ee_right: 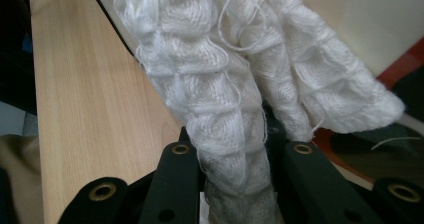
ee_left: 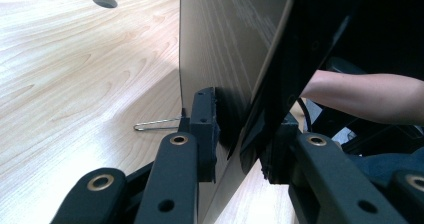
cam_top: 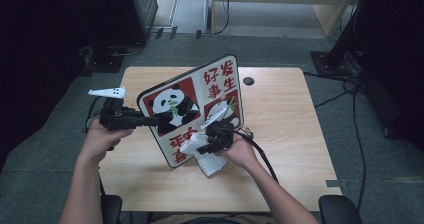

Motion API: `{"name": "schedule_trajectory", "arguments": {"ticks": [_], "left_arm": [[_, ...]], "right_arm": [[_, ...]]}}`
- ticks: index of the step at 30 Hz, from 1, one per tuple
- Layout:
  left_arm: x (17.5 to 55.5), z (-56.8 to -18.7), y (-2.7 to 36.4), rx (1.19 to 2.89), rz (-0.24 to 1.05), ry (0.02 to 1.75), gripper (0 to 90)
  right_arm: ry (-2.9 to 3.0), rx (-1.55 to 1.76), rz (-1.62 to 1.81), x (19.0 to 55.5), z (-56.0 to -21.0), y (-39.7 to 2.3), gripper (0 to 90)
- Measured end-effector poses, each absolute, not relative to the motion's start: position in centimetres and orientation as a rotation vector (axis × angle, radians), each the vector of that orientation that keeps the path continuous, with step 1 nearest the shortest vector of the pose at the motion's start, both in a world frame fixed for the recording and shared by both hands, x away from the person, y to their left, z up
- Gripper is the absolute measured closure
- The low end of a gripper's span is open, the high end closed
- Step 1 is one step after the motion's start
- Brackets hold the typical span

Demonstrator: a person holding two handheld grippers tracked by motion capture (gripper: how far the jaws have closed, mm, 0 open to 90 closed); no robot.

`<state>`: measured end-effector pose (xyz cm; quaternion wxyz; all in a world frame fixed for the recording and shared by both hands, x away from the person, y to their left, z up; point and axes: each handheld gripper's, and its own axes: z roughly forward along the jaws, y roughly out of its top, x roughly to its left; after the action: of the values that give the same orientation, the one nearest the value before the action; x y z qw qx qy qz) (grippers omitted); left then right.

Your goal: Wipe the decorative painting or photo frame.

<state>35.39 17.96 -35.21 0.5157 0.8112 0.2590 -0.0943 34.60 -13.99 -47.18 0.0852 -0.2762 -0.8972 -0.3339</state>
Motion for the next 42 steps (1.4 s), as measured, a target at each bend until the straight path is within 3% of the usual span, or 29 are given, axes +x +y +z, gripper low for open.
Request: {"name": "schedule_trajectory", "arguments": {"ticks": [8, 18, 35, 42], "left_arm": [[35.4, -35.2, 18.0, 1.940, -0.232, 0.637, 72.5], [35.5, -35.2, 17.9, 1.937, -0.225, 0.640, 72.3], [35.5, -35.2, 18.2, 1.933, -0.221, 0.644, 67.0], [35.3, -35.0, 18.7, 1.927, -0.227, 0.640, 68.8]], "right_arm": [[-2.674, -0.836, -0.966, 34.5, -48.2, -14.3, 76.9], [-2.651, -0.845, -0.956, 34.7, -47.0, -14.5, 77.9], [-2.656, -0.821, -1.063, 35.1, -40.6, -14.4, 77.9], [-2.662, -0.807, -1.091, 35.5, -37.8, -13.7, 77.8]]}}
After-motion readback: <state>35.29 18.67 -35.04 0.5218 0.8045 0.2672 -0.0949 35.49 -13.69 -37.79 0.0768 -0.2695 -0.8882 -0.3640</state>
